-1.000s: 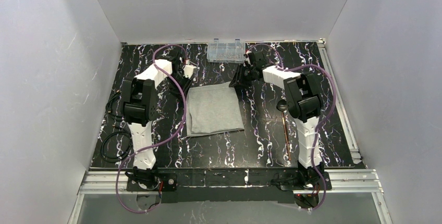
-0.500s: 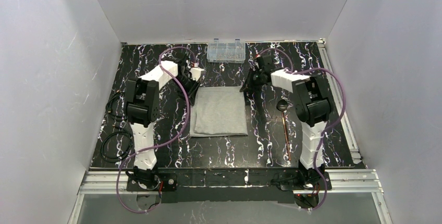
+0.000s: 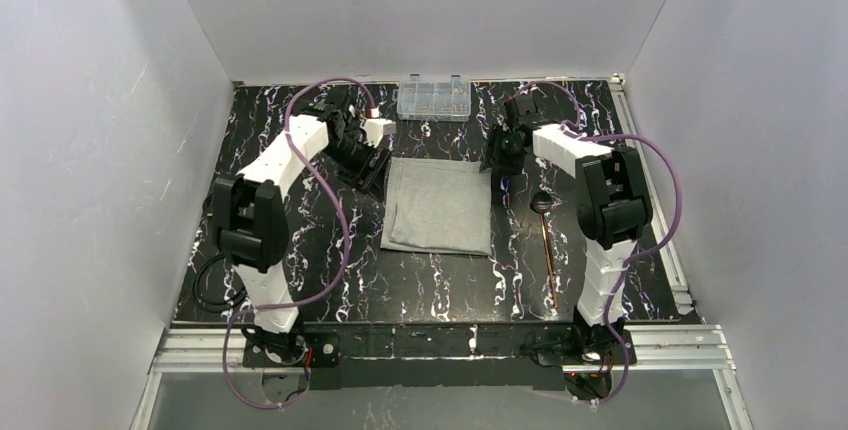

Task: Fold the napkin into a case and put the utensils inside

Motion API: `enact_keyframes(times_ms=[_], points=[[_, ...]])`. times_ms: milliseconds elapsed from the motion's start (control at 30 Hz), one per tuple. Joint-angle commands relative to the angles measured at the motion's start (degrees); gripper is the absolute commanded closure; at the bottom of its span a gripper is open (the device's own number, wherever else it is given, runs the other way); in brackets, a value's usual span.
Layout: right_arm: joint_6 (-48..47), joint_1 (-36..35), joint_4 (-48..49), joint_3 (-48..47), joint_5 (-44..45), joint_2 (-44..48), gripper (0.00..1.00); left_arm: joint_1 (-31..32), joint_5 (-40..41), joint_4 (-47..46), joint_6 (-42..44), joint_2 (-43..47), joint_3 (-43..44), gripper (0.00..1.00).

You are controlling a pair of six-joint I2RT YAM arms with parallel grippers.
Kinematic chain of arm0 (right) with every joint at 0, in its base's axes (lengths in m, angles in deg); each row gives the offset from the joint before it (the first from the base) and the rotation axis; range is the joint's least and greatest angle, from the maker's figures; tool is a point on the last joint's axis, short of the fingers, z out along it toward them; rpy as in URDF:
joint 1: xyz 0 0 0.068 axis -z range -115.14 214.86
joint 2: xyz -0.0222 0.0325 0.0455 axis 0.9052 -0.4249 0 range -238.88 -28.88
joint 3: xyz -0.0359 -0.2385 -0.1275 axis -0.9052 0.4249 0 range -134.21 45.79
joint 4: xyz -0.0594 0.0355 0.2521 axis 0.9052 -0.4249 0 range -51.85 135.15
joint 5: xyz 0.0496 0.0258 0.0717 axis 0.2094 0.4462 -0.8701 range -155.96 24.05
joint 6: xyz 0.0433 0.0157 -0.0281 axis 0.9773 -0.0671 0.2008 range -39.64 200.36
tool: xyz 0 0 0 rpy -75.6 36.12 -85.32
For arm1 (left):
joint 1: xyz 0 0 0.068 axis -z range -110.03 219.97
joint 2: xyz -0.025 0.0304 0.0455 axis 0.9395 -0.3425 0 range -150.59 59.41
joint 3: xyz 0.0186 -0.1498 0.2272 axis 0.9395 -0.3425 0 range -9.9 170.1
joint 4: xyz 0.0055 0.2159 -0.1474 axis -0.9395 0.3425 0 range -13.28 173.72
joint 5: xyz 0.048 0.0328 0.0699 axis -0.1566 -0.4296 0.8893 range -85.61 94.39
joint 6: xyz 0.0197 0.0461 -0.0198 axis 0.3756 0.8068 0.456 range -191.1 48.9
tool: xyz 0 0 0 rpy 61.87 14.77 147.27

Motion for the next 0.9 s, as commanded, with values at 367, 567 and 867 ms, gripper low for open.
enact_keyframes(times_ms=[367,567,867], points=[[1.4,-6.1,-3.8,-5.2,14.0,12.0,0.32,8.1,1.2,-7.0,-11.4,6.0,-14.8,0.39],[1.9,-8.8,-4.4,-5.9,12.1,10.8,0.34,8.5,0.3,-7.9,-12.2,4.0,-12.6,0.44],[3.4,-10.4,-2.8,-5.3,10.7,11.0,0.35,10.0,-0.9,-9.0,-16.1,-0.4,-11.1,0.57]])
